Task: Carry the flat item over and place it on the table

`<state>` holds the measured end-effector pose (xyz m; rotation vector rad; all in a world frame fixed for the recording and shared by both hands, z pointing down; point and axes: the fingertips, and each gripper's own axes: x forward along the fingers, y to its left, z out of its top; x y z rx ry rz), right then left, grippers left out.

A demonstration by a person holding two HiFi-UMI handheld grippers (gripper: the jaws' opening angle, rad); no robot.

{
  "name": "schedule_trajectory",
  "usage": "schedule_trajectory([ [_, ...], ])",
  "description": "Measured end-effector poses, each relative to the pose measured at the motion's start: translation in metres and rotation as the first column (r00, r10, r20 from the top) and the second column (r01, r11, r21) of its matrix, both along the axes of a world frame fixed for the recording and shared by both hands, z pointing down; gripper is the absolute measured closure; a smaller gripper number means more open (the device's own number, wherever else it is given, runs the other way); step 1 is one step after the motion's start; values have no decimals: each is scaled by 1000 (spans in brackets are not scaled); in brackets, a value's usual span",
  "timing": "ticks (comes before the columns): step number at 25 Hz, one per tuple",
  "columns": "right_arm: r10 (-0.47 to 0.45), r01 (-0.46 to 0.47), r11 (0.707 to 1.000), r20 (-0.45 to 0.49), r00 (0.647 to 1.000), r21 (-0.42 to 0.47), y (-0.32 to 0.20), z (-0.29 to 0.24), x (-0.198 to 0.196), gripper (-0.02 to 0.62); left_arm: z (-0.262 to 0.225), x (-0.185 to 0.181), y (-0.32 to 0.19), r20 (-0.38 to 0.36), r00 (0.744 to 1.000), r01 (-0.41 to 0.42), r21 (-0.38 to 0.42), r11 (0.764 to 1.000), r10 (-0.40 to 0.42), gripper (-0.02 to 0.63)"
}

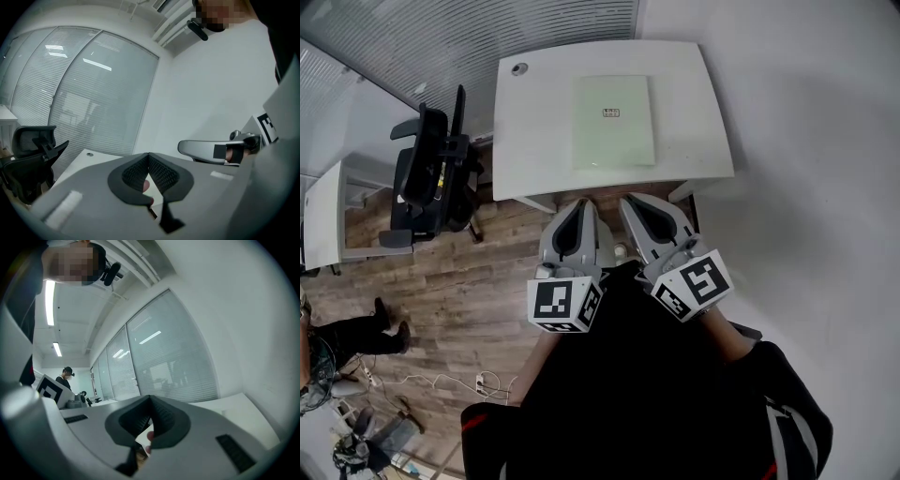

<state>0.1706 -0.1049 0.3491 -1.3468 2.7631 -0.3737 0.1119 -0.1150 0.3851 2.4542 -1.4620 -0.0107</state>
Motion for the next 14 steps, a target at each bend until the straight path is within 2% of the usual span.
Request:
schedule_trajectory([
  [14,-35,35,999,-9,999,-3,-2,1,-5,595,3,3,-5,22,1000,0,-12,1000,0,601],
])
